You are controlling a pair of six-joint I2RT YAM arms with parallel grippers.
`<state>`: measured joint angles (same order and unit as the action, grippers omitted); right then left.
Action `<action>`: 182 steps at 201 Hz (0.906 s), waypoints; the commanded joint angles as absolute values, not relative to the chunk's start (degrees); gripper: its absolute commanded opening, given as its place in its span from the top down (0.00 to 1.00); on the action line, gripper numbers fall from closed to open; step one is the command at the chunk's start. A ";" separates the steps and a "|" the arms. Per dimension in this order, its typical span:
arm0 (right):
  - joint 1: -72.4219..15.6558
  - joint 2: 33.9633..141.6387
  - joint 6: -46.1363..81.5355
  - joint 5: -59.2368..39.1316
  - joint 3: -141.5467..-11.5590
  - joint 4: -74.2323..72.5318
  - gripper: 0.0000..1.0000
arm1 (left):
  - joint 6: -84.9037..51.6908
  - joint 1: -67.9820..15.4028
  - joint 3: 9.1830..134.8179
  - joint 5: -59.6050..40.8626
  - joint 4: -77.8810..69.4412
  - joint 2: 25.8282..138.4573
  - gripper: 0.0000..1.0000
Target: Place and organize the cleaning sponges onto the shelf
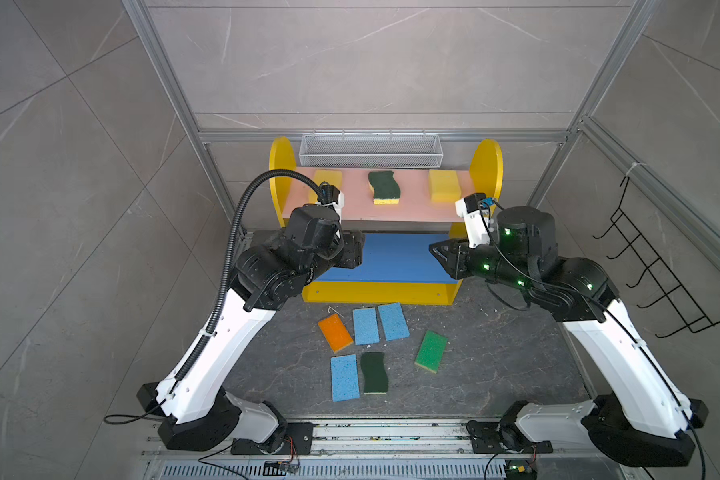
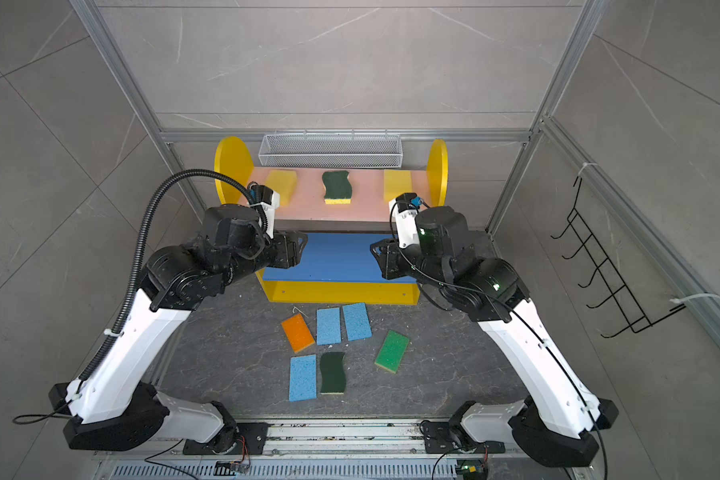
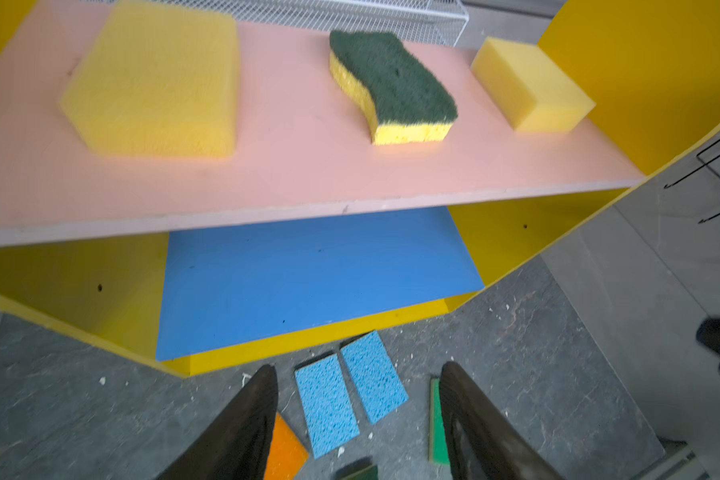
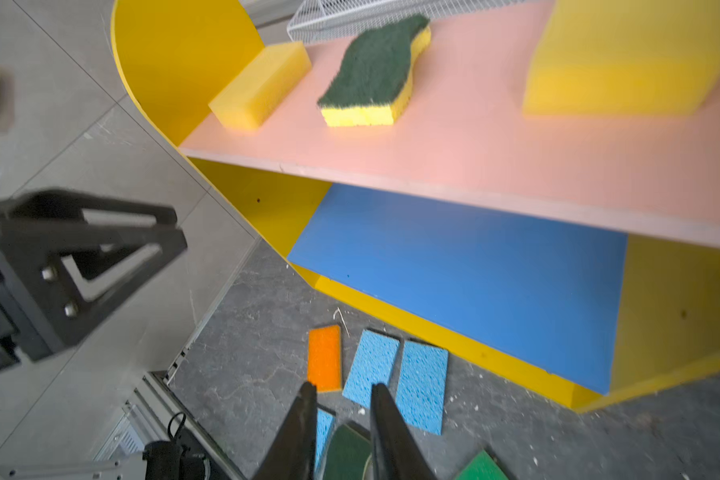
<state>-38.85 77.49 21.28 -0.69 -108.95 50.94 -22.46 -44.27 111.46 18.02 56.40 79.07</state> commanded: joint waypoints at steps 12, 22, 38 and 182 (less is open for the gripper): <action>-38.66 83.61 21.36 1.16 -114.90 45.55 0.75 | -23.55 -44.43 105.49 19.08 54.16 72.49 0.37; -38.68 85.06 21.12 2.24 -116.12 44.87 0.75 | -23.77 -44.40 103.95 18.90 53.86 70.88 0.37; -38.68 87.64 20.85 4.19 -118.12 44.28 0.75 | -23.98 -44.44 101.69 18.81 53.64 68.47 0.38; -38.58 101.25 14.14 17.49 -129.20 42.02 0.83 | -21.27 -44.45 96.55 17.63 53.77 60.90 0.47</action>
